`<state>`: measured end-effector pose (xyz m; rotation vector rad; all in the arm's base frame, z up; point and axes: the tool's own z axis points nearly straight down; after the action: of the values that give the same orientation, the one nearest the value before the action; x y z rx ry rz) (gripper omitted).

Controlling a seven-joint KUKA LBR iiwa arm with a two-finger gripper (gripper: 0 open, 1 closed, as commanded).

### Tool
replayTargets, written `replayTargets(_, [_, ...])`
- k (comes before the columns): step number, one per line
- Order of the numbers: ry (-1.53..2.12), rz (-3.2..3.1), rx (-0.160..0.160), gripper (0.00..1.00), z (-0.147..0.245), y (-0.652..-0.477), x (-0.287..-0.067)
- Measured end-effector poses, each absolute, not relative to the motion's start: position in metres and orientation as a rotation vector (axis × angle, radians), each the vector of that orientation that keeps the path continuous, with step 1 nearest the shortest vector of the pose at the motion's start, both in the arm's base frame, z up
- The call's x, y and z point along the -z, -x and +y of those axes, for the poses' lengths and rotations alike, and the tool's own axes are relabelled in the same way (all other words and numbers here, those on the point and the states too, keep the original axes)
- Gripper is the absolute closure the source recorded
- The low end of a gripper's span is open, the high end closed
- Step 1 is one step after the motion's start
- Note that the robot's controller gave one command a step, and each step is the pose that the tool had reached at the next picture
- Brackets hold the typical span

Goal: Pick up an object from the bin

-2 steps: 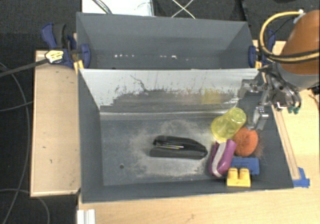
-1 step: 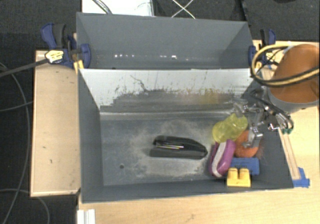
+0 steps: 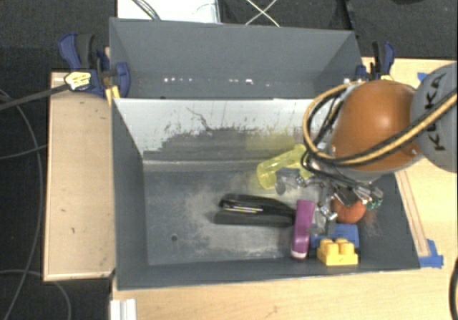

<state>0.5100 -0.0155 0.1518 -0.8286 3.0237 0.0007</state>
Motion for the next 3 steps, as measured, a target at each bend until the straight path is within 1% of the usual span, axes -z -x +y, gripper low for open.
replayTargets(1, [0.501, 3.066, 0.011, 0.0, -0.148, -0.505, -0.137])
replayTargets(2, [0.763, 3.0, 0.019, 0.0, 0.021, -0.509, -0.083])
replayTargets(3, [1.392, 2.76, 0.008, 1.0, -0.117, -0.514, -0.077])
